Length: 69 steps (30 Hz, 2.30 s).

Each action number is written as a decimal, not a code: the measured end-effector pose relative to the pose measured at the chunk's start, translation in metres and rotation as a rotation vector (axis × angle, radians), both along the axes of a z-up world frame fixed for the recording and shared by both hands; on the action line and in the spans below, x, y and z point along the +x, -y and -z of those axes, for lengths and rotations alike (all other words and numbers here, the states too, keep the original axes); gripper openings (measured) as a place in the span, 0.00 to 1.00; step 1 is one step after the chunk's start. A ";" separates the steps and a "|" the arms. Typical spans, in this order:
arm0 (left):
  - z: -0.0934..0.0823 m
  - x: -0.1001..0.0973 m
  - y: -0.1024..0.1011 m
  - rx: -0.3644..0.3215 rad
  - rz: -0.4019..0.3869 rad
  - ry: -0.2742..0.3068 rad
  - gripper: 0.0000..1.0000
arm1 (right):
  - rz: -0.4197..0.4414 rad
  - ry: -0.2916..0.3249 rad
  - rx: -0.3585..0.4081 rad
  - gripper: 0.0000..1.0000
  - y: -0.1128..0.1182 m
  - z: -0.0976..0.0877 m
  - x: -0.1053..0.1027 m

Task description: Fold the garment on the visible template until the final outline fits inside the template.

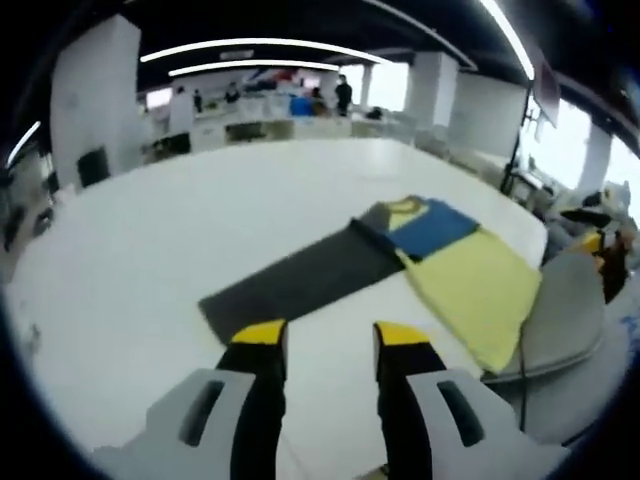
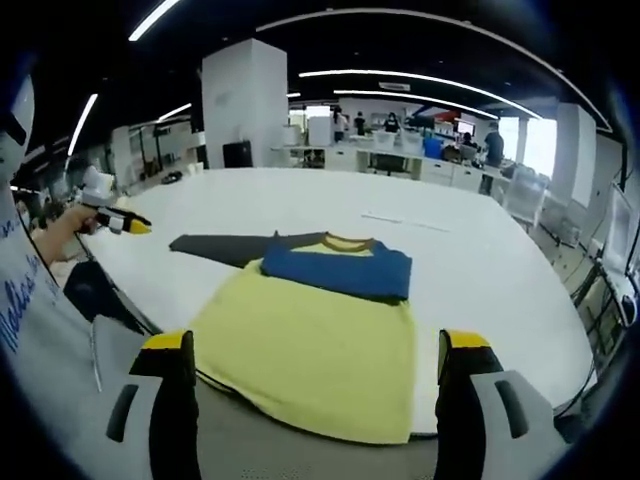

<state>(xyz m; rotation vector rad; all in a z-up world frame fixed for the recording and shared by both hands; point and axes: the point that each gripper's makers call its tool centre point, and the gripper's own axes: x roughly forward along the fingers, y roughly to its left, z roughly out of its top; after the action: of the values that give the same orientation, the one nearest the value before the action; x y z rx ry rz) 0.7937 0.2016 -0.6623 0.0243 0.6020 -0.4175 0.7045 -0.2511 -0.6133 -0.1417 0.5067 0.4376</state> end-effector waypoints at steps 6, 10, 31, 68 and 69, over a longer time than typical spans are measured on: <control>0.000 0.021 -0.019 -0.030 -0.072 0.028 0.21 | 0.019 -0.011 -0.006 1.00 0.004 0.003 -0.003; 0.011 0.032 -0.033 -0.014 -0.118 0.016 0.18 | 0.028 -0.012 -0.003 1.00 0.006 0.004 -0.003; 0.058 0.067 -0.076 0.007 -0.278 -0.010 0.05 | 0.036 -0.050 -0.017 1.00 0.005 0.011 -0.003; 0.104 0.090 -0.101 0.097 -0.323 -0.098 0.13 | 0.044 -0.063 -0.008 1.00 0.001 0.014 -0.003; 0.105 0.090 -0.101 0.095 -0.322 -0.100 0.13 | 0.044 -0.064 -0.006 1.00 0.000 0.014 -0.003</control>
<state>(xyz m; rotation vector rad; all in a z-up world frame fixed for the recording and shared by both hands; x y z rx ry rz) 0.8838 0.3029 -0.7669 -0.0034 0.7103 -0.0777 0.7018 -0.2510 -0.6272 -0.1224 0.5733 0.3982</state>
